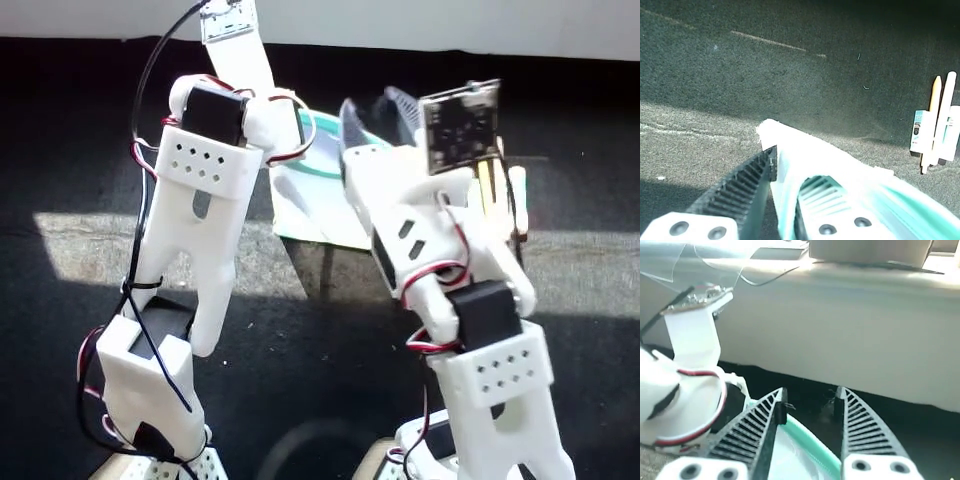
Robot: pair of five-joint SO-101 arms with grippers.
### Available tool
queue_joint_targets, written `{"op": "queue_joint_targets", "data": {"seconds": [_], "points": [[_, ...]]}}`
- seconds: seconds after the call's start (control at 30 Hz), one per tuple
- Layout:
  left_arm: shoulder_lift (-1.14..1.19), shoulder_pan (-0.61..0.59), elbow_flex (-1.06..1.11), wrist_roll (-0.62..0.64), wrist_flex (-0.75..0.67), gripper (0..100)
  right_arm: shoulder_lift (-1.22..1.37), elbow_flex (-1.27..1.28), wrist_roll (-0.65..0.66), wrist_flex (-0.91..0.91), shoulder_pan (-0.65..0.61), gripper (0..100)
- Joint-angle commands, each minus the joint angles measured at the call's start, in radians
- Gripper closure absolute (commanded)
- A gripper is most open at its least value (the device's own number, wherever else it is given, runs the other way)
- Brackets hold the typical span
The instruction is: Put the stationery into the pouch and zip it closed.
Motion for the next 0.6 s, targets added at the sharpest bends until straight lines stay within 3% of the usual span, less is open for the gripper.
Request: {"op": "queue_joint_targets", "data": {"seconds": [0.0, 0.13, 0.23, 0.37, 0.57], "points": [[0.031, -0.008, 0.002, -0.008, 0.006, 99, 0.002, -0.189, 0.002, 0.082, 0.128, 84.4], [0.035, -0.010, 0.002, -0.009, 0.006, 99, 0.015, -0.398, 0.002, 0.318, 0.242, 84.6], [0.031, -0.010, 0.002, -0.009, 0.006, 99, 0.082, -0.433, 0.002, 0.407, 0.394, 84.6], [0.033, -0.007, 0.002, -0.009, 0.006, 99, 0.291, -0.392, 0.002, 0.409, 0.519, 84.6], [0.031, -0.007, 0.002, -0.009, 0.006, 99, 0.728, -0.440, 0.008, 0.309, 0.512, 84.6]]}}
